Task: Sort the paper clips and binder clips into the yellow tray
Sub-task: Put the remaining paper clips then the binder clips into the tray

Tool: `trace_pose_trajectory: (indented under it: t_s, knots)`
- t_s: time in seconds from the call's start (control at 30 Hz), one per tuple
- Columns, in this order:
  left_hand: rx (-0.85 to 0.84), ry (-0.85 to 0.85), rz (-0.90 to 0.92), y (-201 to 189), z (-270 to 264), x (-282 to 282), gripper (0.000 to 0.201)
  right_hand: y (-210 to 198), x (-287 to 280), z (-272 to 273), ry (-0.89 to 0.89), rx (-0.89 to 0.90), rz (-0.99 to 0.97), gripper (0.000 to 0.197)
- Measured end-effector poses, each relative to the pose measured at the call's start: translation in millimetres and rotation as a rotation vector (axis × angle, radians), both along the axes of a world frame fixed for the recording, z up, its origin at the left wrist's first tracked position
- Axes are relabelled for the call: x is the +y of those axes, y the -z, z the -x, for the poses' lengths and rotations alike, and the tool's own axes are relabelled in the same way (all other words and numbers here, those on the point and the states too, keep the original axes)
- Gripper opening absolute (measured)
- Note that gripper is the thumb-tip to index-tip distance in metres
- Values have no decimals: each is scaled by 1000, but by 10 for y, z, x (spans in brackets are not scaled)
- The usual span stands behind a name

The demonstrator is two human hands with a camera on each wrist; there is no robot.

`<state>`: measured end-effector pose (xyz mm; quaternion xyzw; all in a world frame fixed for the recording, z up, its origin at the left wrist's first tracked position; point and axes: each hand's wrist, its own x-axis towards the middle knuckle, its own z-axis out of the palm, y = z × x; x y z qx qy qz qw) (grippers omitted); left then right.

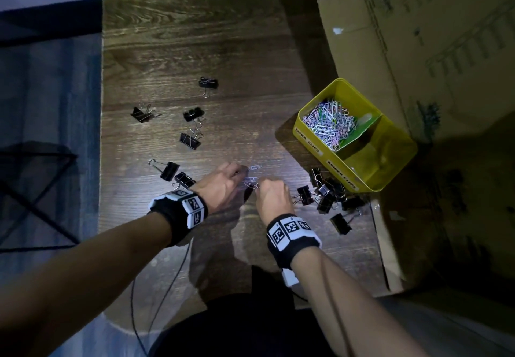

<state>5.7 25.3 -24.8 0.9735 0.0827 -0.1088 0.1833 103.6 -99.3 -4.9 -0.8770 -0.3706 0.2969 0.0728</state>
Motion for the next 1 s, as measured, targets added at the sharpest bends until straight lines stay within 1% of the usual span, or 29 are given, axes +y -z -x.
trace_pose_trajectory:
  t_s: [0.03,0.1,0.17,0.27,0.33,0.37,0.43,0.5,0.53,0.57,0.63,0.7,0.77,0.83,0.87,0.93,1.0]
  knots:
    - [4,-15,3,24,20,-22,35,1,-6,4,-8,0,1,15]
    - [70,-81,41,60,40,-48,34,-3,-10,-2,-13,26,2,16]
    - [126,-135,58,76,55,-55,35,-11,-14,-33,23,59,-11,17]
    - [73,-152,61,41,50,-87,34,-54,-32,-123,144,102,-93,18]
    - [36,-169,72,-13,32,-124,41,-86,-34,-186,197,129,-190,23]
    - [41,-176,83,-38,24,-142,45,-87,-19,-221,188,140,-217,27]
    - [67,-166,89,-74,1,-176,48,-75,27,-276,131,184,-195,30]
    - [91,-157,78,-87,-21,-196,42,-55,70,-299,91,205,-135,25]
    - [99,-159,73,-99,-28,-203,38,-53,81,-297,78,198,-113,22]
    - [113,-157,63,-102,-35,-201,35,-45,79,-285,55,185,-94,24]
    - [178,-132,11,-116,-44,-195,31,-26,52,-229,-32,156,-30,33]
    - [224,-124,-14,-137,-51,-208,31,4,12,-165,-104,107,-9,33]
    - [236,-118,-19,-161,-55,-236,37,24,-14,-126,-125,64,-54,28]
    - [239,-126,-5,-176,-64,-283,50,26,-18,-103,-138,35,-65,25]
    - [240,-133,-4,-184,-73,-300,50,22,-17,-98,-159,13,-55,25]
    - [250,-136,-17,-172,-108,-292,40,22,-13,-86,-227,-29,-17,27]
    - [299,-143,-3,-191,-175,-248,33,33,-6,-93,-295,-48,8,27]
